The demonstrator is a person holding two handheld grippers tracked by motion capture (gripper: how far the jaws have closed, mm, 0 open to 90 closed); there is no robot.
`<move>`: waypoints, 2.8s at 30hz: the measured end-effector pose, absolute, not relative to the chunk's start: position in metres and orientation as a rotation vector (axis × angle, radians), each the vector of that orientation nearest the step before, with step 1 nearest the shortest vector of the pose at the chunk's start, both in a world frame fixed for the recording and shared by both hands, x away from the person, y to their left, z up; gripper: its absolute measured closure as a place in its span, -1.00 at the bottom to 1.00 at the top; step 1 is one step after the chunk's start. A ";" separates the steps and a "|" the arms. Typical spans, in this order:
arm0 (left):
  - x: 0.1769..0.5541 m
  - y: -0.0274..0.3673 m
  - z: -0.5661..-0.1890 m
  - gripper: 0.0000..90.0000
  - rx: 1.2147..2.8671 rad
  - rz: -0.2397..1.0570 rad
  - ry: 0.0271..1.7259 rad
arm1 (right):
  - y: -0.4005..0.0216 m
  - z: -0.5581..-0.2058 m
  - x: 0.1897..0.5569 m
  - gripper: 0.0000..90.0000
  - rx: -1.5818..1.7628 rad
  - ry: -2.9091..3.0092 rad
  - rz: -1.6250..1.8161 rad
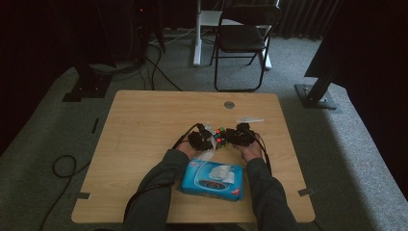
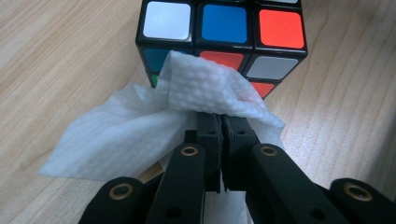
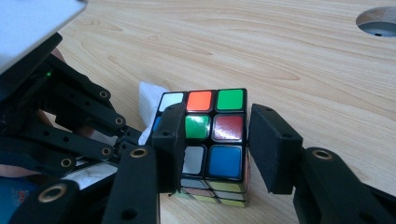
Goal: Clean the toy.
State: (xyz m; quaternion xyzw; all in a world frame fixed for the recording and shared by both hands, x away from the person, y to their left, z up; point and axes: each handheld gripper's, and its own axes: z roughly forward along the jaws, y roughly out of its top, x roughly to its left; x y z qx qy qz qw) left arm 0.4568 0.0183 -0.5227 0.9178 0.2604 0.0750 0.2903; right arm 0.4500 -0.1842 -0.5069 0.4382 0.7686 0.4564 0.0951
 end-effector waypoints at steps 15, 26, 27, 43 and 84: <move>0.457 0.035 -0.512 0.94 2.323 0.222 0.725 | -0.184 -0.507 0.451 0.26 1.299 2.279 1.357; 0.469 0.041 -0.498 0.94 2.261 0.349 0.846 | -0.179 -0.503 0.448 0.05 1.270 2.297 1.283; 0.470 0.040 -0.497 0.94 2.257 0.360 0.852 | -0.179 -0.502 0.447 0.04 1.256 2.308 1.279; 0.475 0.031 -0.504 0.93 2.240 0.391 0.911 | -0.182 -0.501 0.443 -0.06 1.230 2.350 1.254; 0.458 0.046 -0.507 0.93 2.174 0.305 0.852 | -0.176 -0.501 0.454 0.26 1.292 2.352 1.275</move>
